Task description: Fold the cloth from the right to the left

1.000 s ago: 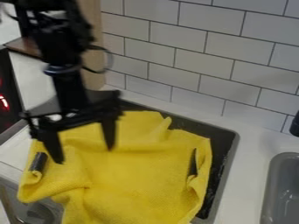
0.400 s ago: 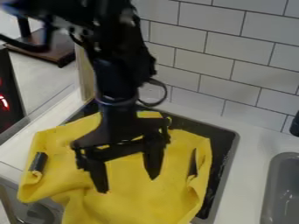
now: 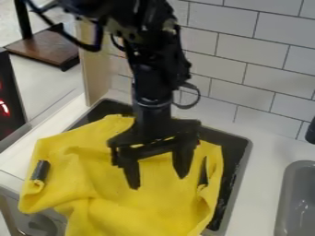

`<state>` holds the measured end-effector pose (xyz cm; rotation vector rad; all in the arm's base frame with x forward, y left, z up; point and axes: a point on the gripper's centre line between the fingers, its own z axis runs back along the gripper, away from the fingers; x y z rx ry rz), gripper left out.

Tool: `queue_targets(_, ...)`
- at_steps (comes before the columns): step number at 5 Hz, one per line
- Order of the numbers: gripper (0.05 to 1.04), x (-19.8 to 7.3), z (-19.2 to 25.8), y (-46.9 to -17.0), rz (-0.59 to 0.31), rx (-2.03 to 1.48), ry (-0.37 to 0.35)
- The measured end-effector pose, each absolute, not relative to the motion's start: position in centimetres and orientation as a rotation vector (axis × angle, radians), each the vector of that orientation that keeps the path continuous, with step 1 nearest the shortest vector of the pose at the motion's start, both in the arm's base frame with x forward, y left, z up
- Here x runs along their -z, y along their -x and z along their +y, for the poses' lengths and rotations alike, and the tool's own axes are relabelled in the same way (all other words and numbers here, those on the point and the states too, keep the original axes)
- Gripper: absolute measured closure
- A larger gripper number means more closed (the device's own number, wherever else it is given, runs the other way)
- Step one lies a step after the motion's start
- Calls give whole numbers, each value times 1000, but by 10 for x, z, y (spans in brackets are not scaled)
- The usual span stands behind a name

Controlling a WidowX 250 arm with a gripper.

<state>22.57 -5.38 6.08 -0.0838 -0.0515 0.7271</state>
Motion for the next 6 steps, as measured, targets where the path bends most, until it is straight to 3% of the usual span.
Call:
queue_targets(2, 84, -49, -79, -253, -55, -667, 104)
queue_targets(4, 84, -25, -93, -268, -15, -608, 64)
queue_targets(5, 137, -21, -97, -276, -17, -593, 61)
queue_targets(6, 386, -21, -97, -281, -27, -578, 57)
